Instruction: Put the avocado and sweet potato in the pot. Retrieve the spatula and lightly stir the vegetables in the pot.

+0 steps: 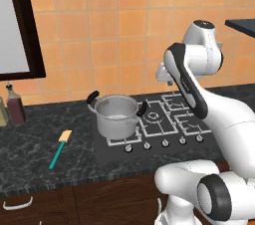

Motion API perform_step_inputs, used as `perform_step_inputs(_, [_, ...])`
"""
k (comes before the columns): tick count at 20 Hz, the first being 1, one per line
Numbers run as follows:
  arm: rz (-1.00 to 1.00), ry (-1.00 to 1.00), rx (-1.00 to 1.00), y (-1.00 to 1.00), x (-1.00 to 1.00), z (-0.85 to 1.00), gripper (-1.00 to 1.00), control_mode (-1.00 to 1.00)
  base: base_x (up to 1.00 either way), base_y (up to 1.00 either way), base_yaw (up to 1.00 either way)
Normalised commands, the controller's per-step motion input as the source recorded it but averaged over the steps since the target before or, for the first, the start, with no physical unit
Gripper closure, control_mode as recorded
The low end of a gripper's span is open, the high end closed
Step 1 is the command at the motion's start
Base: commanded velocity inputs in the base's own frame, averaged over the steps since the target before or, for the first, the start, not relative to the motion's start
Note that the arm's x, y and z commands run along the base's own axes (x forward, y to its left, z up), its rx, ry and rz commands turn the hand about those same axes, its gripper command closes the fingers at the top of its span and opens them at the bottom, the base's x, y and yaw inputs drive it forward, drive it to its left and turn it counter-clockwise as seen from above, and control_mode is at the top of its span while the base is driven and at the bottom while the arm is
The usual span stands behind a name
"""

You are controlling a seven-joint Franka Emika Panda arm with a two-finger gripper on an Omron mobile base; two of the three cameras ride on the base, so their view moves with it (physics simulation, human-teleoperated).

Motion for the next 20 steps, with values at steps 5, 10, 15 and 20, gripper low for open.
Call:
perform_step_inputs(5, [0.0, 0.0, -0.13, -0.05, -0.06, -0.08, -1.0, -1.0, 0.0, 0.0, 0.0])
perform_step_inputs(10, [0.13, 0.01, -0.14, -0.78, 0.06, -0.48, -1.0, -1.0, 0.0, 0.0, 0.0])
perform_step_inputs(15, [0.19, 0.02, 0.0, -1.0, 0.3, -0.39, -1.0, -1.0, 0.0, 0.0, 0.0])
perform_step_inputs(20, [0.09, 0.0, 0.01, -1.0, 0.32, -0.22, -1.0, -1.0, 0.0, 0.0, 0.0])
